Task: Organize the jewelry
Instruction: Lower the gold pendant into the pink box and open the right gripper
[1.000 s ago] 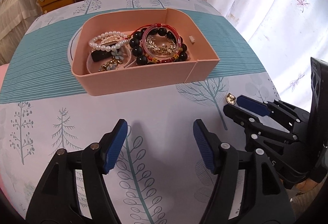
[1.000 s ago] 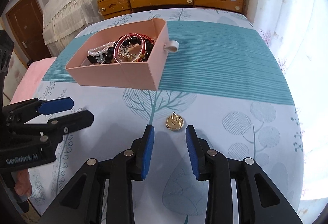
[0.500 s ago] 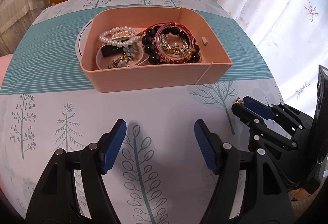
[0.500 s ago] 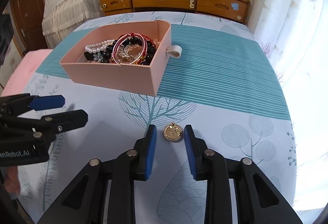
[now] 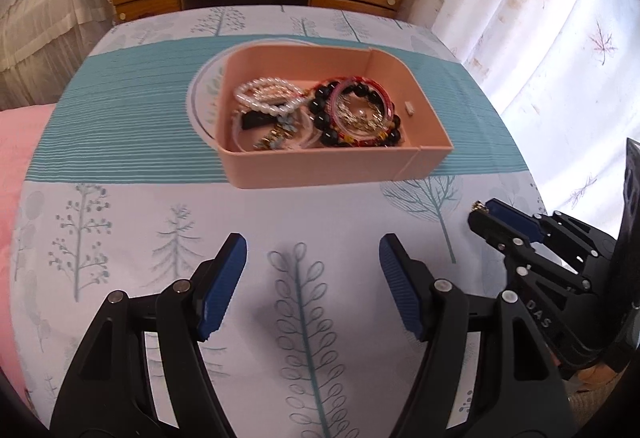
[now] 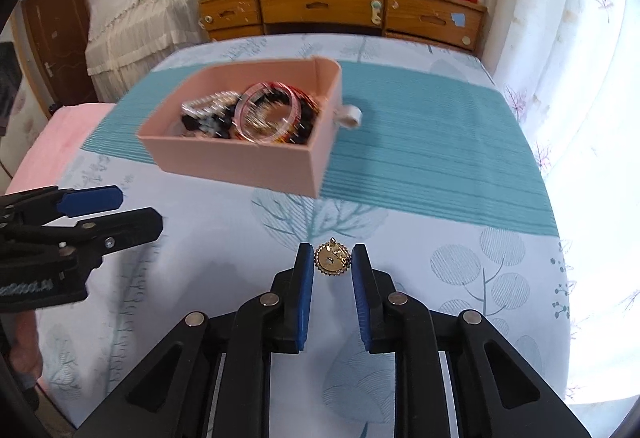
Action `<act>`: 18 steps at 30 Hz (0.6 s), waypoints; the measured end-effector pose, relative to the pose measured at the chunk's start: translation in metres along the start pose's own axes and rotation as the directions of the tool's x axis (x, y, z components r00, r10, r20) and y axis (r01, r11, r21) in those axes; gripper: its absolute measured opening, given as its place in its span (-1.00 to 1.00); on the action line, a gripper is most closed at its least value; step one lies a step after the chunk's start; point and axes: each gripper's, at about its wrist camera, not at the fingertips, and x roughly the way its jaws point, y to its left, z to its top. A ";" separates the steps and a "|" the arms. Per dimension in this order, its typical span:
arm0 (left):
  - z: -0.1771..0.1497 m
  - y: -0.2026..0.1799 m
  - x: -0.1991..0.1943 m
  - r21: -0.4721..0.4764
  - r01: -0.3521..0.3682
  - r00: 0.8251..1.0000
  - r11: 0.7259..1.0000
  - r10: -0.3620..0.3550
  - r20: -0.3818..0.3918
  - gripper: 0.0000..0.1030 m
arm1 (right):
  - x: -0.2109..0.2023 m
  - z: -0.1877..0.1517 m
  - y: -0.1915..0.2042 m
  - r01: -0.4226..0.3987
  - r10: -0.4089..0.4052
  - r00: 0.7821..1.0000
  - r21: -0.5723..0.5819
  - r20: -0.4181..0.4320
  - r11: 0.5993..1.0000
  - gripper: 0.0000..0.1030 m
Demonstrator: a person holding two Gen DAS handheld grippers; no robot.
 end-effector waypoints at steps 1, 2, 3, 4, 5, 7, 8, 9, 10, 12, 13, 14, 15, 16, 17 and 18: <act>0.001 0.004 -0.005 -0.006 -0.008 1.000 1.000 0.008 0.010 0.29 | -0.006 0.003 0.003 -0.008 0.008 1.000 -0.004 0.013 1.000 -0.63; 0.003 0.007 -0.010 -0.011 -0.015 1.000 1.000 0.015 0.019 0.29 | -0.011 0.006 0.005 -0.015 0.015 1.000 -0.010 0.024 1.000 -0.63; 0.005 0.010 -0.016 -0.015 -0.026 0.999 1.000 0.026 0.031 0.29 | -0.016 0.009 0.008 -0.020 0.020 0.999 -0.015 0.033 1.000 -0.63; 0.007 0.013 -0.021 -0.016 -0.032 0.999 0.999 0.033 0.039 0.29 | -0.021 0.013 0.011 -0.027 0.028 0.999 -0.020 0.044 0.999 -0.63; 0.010 0.016 -0.026 -0.018 -0.042 0.998 0.999 0.043 0.050 0.29 | -0.026 0.018 0.014 -0.036 0.037 0.998 -0.024 0.055 0.999 -0.63; 0.018 0.022 -0.037 -0.026 -0.052 0.996 0.998 0.054 0.072 0.29 | -0.035 0.027 0.019 -0.048 0.051 0.996 -0.032 0.075 0.998 -0.63; 0.022 0.025 -0.042 -0.030 -0.058 0.995 0.998 0.060 0.084 0.29 | -0.040 0.035 0.021 -0.055 0.058 0.994 -0.038 0.090 0.998 -0.63; 0.026 0.027 -0.047 -0.031 -0.063 0.993 0.998 0.066 0.093 0.29 | -0.044 0.041 0.023 -0.060 0.064 0.993 -0.042 0.099 0.997 -0.63; 0.032 0.029 -0.052 -0.029 -0.070 0.992 0.997 0.073 0.105 0.29 | -0.048 0.050 0.025 -0.066 0.071 0.991 -0.047 0.111 0.997 -0.63; 0.046 0.033 -0.062 -0.019 -0.093 0.987 0.995 0.095 0.129 0.29 | -0.054 0.068 0.027 -0.077 0.083 0.989 -0.047 0.126 0.996 -0.63; 0.052 0.035 -0.065 -0.015 -0.102 0.985 0.995 0.103 0.138 0.29 | -0.056 0.077 0.029 -0.086 0.091 0.987 -0.044 0.132 0.995 -0.63; 0.058 0.037 -0.069 -0.013 -0.108 0.983 0.994 0.109 0.149 0.29 | -0.058 0.088 0.030 -0.098 0.102 0.985 -0.036 0.139 0.994 -0.63; 0.067 0.039 -0.072 -0.010 -0.119 0.980 0.993 0.119 0.158 0.29 | -0.061 0.099 0.030 -0.110 0.113 0.983 -0.027 0.143 0.994 -0.63; 0.073 0.041 -0.074 -0.008 -0.125 0.979 0.992 0.125 0.161 0.29 | -0.063 0.111 0.030 -0.129 0.129 0.981 -0.012 0.147 0.992 -0.63; 0.080 0.043 -0.076 -0.004 -0.130 0.978 0.992 0.129 0.163 0.29 | -0.065 0.124 0.030 -0.147 0.145 0.978 0.003 0.151 0.989 -0.63; 0.089 0.045 -0.076 -0.003 -0.137 0.977 0.991 0.136 0.165 0.29 | -0.067 0.136 0.029 -0.161 0.156 0.975 0.016 0.156 0.987 -0.63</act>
